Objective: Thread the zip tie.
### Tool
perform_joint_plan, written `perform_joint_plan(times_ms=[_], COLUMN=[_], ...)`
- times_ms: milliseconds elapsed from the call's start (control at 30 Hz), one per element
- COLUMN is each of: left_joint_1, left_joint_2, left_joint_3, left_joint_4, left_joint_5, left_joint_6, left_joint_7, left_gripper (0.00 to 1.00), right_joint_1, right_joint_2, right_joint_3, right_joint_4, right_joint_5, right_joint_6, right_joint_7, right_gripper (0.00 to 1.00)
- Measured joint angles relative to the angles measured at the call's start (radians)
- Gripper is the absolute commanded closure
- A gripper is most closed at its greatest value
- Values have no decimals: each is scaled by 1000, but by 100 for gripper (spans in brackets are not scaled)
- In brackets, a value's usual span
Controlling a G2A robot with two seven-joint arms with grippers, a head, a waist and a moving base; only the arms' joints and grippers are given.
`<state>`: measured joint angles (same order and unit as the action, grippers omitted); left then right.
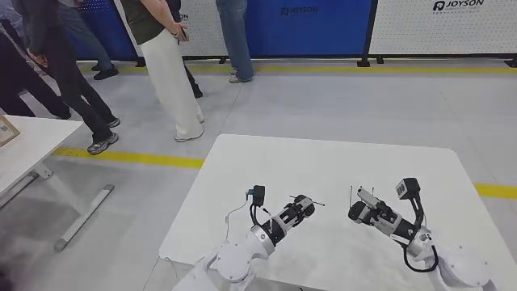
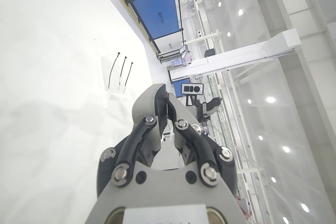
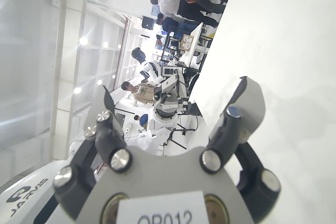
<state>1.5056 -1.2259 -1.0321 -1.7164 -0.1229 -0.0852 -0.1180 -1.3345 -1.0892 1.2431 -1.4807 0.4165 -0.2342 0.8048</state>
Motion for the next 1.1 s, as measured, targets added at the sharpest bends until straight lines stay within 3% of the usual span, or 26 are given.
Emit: perform_joint_plan(times_ms=[200,333,500,667,1000,1100], left_joint_1=[-8,-13,30,80,83,82], left_joint_2=[-1,-1,13,23,22,20], left_joint_3=[0,-22,-90,-140,-142,-157], left_joint_4=[12,16,-79,-198,-202,-209], left_joint_5=[0,-78,-153,-157,-160,-211], left_joint_6=[-9,-54,-111,-132,-131,-155], left_joint_7=[4,-36,-118,-117,-109,-75], left_gripper=[100,100,100,100,100,100], right_joint_1=[0,0,0,0,0,0], right_joint_2=[0,0,0,0,0,0], right_joint_3=[0,0,0,0,0,0], right_joint_4=[0,0,0,0,0,0], right_joint_5=[0,0,0,0,0,0], right_joint_6=[0,0,0,0,0,0], right_joint_7=[0,0,0,0,0,0], right_gripper=[0,0,0,0,0,0])
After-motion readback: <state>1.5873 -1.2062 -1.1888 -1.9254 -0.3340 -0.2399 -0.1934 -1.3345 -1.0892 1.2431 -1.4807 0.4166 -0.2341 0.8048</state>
